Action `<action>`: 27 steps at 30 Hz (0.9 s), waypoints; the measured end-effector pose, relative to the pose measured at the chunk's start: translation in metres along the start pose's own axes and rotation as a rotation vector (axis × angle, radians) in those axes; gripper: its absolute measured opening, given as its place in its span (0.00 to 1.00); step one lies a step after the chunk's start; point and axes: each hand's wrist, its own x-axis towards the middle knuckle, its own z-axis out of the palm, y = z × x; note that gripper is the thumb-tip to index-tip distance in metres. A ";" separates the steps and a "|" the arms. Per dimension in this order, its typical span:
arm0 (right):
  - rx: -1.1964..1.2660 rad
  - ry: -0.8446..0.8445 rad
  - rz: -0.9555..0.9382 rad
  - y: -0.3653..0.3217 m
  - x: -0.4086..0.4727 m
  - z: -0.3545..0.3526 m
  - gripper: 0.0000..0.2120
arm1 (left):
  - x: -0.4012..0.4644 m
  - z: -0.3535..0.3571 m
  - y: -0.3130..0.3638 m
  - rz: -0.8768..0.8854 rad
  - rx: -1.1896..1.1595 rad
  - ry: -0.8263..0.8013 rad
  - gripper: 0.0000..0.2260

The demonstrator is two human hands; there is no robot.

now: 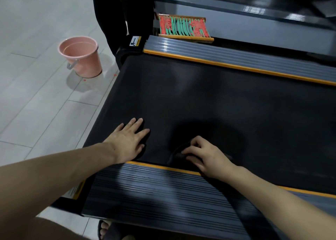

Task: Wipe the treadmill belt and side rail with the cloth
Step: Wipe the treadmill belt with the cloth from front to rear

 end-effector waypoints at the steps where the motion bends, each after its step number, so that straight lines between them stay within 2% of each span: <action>1: -0.015 0.023 0.002 -0.001 0.005 0.004 0.12 | -0.001 0.001 -0.004 -0.011 -0.005 0.003 0.28; 7: 0.034 0.085 -0.004 -0.013 0.035 0.016 0.11 | 0.001 0.010 -0.031 -0.105 -0.063 0.024 0.29; 11: 0.079 0.059 -0.049 -0.026 0.057 0.025 0.11 | 0.000 0.006 -0.055 -0.184 -0.147 0.088 0.29; 15: -0.008 0.046 -0.089 -0.041 0.094 0.041 0.13 | 0.005 0.004 -0.077 -0.260 -0.214 0.118 0.28; 18: -0.054 0.139 -0.061 -0.038 0.140 0.048 0.12 | 0.016 0.002 -0.086 -0.296 -0.346 0.153 0.28; 21: -0.097 0.210 -0.013 -0.027 0.203 0.046 0.08 | 0.030 0.001 -0.099 -0.308 -0.429 0.171 0.28; 23: -0.190 0.291 -0.048 -0.015 0.250 0.047 0.06 | 0.039 0.000 -0.110 -0.317 -0.474 0.164 0.29; 27: -0.158 0.277 0.077 0.015 0.345 0.039 0.09 | 0.056 -0.009 -0.128 -0.327 -0.560 0.196 0.29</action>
